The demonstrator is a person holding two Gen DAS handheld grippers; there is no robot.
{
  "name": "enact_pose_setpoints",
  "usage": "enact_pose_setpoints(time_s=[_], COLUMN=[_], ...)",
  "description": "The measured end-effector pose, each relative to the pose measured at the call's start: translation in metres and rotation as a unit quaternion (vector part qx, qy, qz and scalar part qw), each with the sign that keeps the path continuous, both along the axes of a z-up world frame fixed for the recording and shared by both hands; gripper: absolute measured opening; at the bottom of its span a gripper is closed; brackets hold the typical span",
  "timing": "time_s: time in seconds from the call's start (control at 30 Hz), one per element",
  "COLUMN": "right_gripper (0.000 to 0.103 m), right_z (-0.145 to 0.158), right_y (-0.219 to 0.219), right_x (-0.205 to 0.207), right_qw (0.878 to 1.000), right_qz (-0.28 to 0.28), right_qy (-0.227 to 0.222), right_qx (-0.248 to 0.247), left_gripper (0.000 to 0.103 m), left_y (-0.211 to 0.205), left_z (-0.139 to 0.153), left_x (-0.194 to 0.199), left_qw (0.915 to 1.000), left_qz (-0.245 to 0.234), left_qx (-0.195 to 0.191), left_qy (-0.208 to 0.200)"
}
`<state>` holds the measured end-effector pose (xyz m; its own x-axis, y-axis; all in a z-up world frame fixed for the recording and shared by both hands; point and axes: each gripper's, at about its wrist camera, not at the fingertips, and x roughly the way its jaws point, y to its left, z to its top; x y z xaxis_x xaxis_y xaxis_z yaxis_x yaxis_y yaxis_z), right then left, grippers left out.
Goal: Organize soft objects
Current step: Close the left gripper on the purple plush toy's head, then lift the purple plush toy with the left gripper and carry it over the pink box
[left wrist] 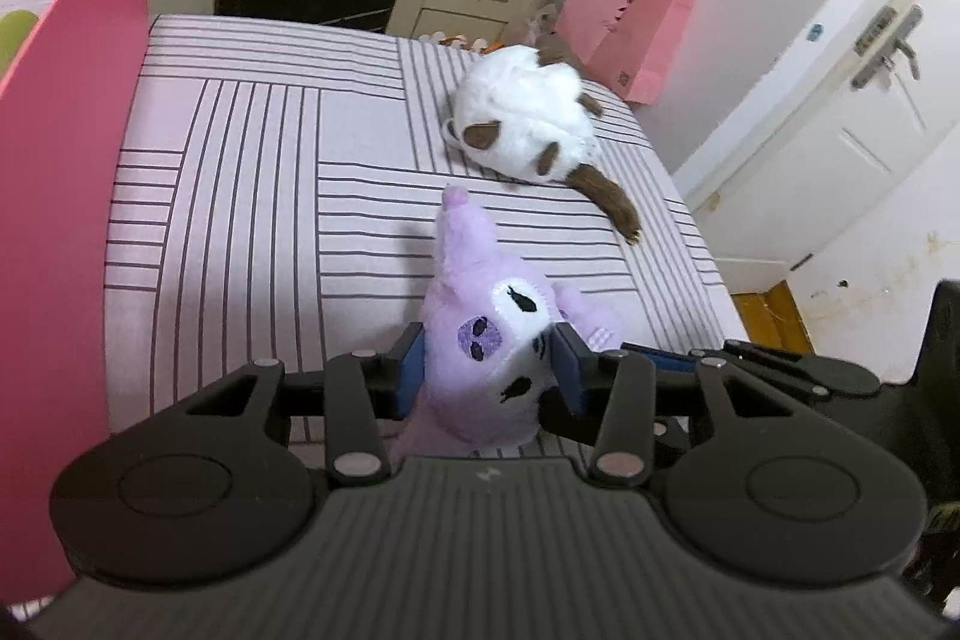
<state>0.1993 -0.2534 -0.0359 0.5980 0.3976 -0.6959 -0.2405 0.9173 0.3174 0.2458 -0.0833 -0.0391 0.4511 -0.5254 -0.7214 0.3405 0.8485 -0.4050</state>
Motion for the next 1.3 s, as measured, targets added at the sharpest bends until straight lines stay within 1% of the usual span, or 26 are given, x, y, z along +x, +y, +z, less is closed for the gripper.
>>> enact_pose_setpoints(time_s=[0.13, 0.2, 0.23, 0.33, 0.5, 0.67, 0.77, 0.97, 1.13, 1.3], right_gripper=[0.063, 0.071, 0.072, 0.073, 0.074, 0.077, 0.079, 0.081, 0.082, 0.082], right_z=[0.017, 0.027, 0.032, 0.050, 0.080, 0.106, 0.114, 0.129, 0.145, 0.162], right_y=[0.005, 0.009, 0.011, 0.018, 0.029, 0.051, 0.065, 0.092, 0.115, 0.137], right_x=[-0.012, -0.019, -0.022, -0.032, -0.043, -0.054, -0.057, -0.055, -0.054, -0.044], right_qw=[1.000, 0.999, 0.999, 0.997, 0.993, 0.985, 0.980, 0.971, 0.960, 0.948], right_qz=[0.017, 0.032, 0.038, 0.059, 0.090, 0.128, 0.145, 0.177, 0.206, 0.237], right_qy=[-0.008, -0.013, -0.017, -0.033, -0.055, -0.091, -0.107, -0.131, -0.158, -0.180], right_qx=[-0.008, -0.013, -0.017, -0.037, -0.047, -0.074, -0.086, -0.094, -0.109, -0.112], left_gripper=[0.044, 0.044, 0.045, 0.045, 0.044, 0.044, 0.044, 0.044, 0.044, 0.044], left_y=[0.007, 0.010, 0.011, 0.019, 0.036, 0.055, 0.067, 0.090, 0.114, 0.144], left_z=[0.017, 0.028, 0.033, 0.050, 0.080, 0.106, 0.118, 0.132, 0.149, 0.164], left_x=[-0.017, -0.025, -0.030, -0.044, -0.064, -0.085, -0.096, -0.106, -0.113, -0.111], left_qw=[0.9997, 0.9992, 0.9988, 0.9976, 0.9953, 0.9919, 0.9903, 0.9883, 0.9860, 0.9846], left_qz=[-0.015, -0.029, -0.036, -0.049, -0.062, -0.071, -0.066, -0.036, -0.015, 0.005], left_qx=[-0.005, -0.007, -0.007, -0.008, -0.012, -0.004, 0.003, 0.017, 0.016, 0.013], left_qy=[-0.021, -0.029, -0.032, -0.048, -0.073, -0.105, -0.123, -0.147, -0.165, -0.174])
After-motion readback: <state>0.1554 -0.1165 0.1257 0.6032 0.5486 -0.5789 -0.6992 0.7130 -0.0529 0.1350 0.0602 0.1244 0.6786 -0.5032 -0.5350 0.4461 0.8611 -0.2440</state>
